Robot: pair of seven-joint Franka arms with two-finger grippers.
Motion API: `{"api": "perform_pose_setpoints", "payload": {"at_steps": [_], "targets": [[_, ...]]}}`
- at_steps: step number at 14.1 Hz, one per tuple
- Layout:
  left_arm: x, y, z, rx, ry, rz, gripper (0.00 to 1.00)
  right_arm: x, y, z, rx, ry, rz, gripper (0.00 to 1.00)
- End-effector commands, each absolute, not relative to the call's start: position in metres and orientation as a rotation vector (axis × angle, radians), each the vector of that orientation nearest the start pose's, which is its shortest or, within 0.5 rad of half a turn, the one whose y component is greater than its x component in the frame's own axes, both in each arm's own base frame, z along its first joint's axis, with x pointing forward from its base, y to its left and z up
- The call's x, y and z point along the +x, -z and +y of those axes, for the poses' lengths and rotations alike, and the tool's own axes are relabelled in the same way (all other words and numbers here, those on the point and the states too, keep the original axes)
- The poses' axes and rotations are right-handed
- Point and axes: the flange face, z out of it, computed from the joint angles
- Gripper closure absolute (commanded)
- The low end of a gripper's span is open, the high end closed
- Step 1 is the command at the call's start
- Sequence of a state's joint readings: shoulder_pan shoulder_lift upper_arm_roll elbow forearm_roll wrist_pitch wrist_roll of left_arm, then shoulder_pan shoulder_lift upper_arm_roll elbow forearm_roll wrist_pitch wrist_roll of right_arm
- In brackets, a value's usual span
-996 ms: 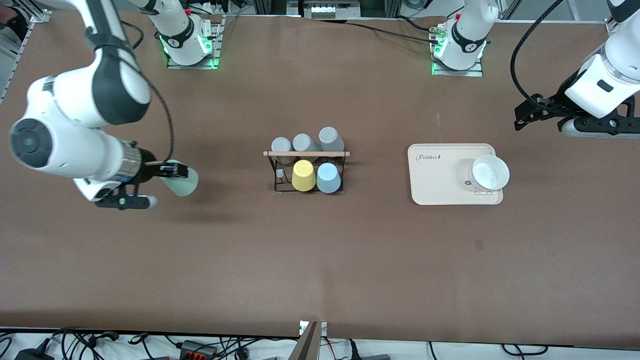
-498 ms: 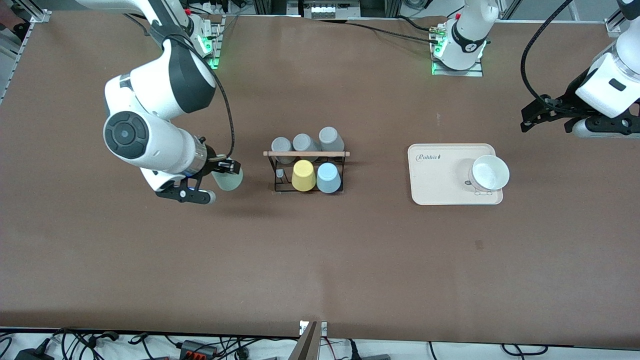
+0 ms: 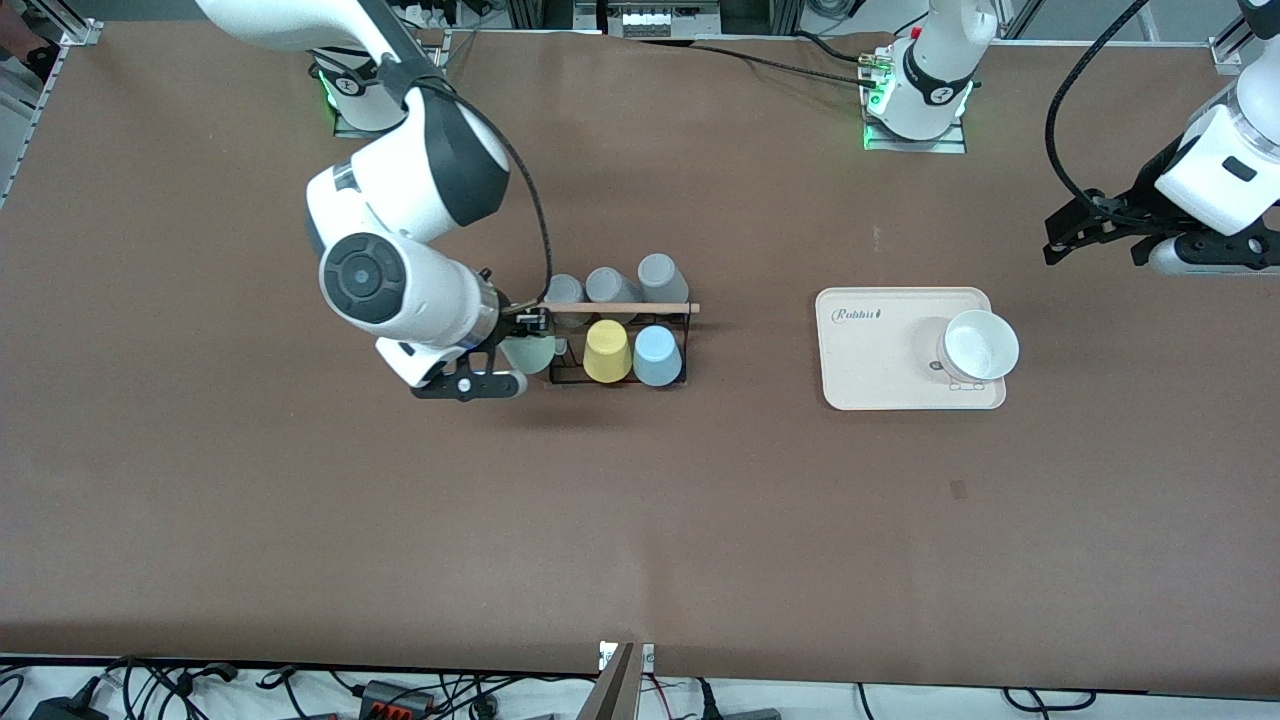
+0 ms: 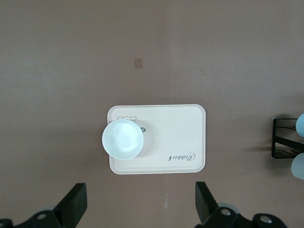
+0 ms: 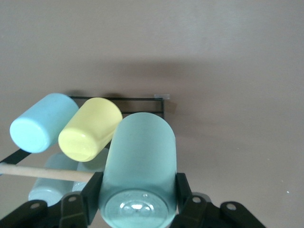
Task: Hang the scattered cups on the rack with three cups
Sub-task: 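Carry the mint cup with the right gripper to the rack beside the yellow cup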
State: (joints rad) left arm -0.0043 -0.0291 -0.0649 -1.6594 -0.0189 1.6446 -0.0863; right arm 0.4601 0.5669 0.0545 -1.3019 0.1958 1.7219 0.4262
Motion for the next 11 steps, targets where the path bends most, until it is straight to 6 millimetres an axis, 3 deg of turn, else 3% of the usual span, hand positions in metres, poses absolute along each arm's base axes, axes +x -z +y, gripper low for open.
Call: {"api": "perform_pose_setpoints", "payload": {"at_steps": [1, 6, 11], "targets": [[0.554, -0.610, -0.039, -3.171, 0.023, -0.024, 0.00, 0.615, -0.404, 0.352, -2.968, -0.327, -0.192, 0.71], [0.554, -0.610, -0.039, -3.171, 0.023, -0.024, 0.00, 0.603, -0.394, 0.378, -2.982, -0.325, -0.255, 0.71], [0.554, -0.610, -0.036, -3.171, 0.024, -0.022, 0.00, 0.604, -0.377, 0.385, -3.008, -0.303, -0.282, 0.71]]}}
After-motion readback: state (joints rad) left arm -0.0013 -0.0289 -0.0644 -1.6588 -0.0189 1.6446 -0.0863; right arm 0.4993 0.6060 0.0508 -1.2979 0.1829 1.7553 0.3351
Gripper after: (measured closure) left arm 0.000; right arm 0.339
